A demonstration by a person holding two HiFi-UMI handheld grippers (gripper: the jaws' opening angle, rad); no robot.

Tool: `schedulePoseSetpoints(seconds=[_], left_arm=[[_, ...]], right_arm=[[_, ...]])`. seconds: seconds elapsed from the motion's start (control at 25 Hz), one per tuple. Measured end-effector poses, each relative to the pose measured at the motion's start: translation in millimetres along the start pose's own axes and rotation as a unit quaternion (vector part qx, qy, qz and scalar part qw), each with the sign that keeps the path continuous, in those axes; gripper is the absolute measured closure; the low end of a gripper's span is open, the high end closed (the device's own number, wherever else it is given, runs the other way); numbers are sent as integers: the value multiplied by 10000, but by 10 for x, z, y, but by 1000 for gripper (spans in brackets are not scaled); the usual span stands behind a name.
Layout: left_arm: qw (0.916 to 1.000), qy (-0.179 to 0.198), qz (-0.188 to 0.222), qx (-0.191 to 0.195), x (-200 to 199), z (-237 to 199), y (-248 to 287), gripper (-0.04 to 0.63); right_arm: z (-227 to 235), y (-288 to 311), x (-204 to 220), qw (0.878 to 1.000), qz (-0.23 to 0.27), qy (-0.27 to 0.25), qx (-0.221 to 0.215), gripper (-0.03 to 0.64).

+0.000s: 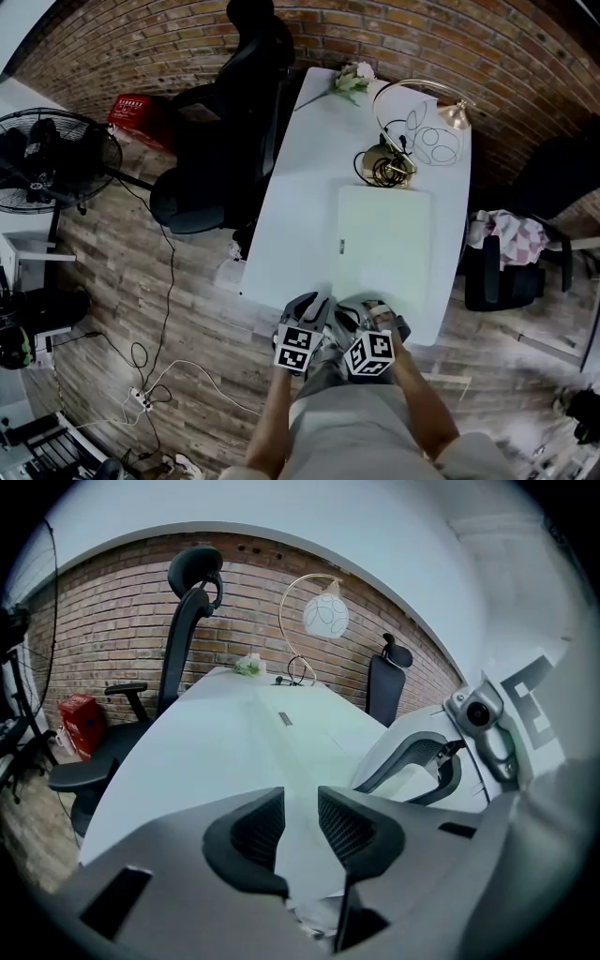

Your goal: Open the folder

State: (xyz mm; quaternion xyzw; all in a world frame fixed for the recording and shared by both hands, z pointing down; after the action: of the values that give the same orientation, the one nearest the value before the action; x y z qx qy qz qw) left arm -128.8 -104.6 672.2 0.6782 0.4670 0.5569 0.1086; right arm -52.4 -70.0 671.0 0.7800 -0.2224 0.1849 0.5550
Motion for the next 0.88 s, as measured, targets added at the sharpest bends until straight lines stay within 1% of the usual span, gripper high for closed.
schedulePoseSetpoints(seconds=[0.12, 0.16, 0.2, 0.36, 0.48, 0.56, 0.64, 0.68, 0.76, 0.88], left_arm=[[10000, 36, -10, 46, -16, 23, 14, 485], [10000, 49, -23, 60, -13, 30, 19, 485], [9999, 66, -39, 71, -9, 36, 24, 485], [9999, 88, -75, 77, 7, 41, 35, 485], [10000, 39, -61, 26, -3, -13, 43, 485], [9999, 23, -114, 24, 3, -43, 63, 484], [9998, 22, -170, 49, 8, -56, 78, 468], [9998, 18, -180, 57, 4, -58, 84, 465], [9998, -1, -186, 71, -15, -62, 99, 458], [9996, 35, -277, 58, -34, -72, 134, 451]], right_arm=[[-5, -25, -16, 9997, 117, 120, -163, 556], [-13, -36, -19, 9994, 165, 199, -239, 574], [-33, -42, -13, 9990, 188, 271, -315, 613], [-127, -90, 24, 9973, 264, 523, -443, 615], [-88, -188, -2, 9972, 364, 585, -288, 615], [-43, -242, -1, 9986, 300, 430, -38, 614], [-14, -262, 14, 9995, 173, 189, 198, 614], [-9, -262, 26, 9995, 104, 71, 272, 593], [3, -249, 58, 9993, -32, -126, 348, 579], [22, -189, 115, 9981, -255, -464, 304, 494]])
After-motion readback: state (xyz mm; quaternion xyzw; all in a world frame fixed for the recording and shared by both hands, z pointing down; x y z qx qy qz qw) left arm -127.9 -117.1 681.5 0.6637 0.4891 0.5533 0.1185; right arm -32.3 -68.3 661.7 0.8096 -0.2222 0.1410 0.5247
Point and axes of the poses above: the fingertips, and each gripper's own axes: y forward along the fingers, z to its right, x out of its underside, the point moved 5 cm from there along -y, backward along the fingers, and after that the axes turned 11 degrees about -y, right-handed, at the moved point
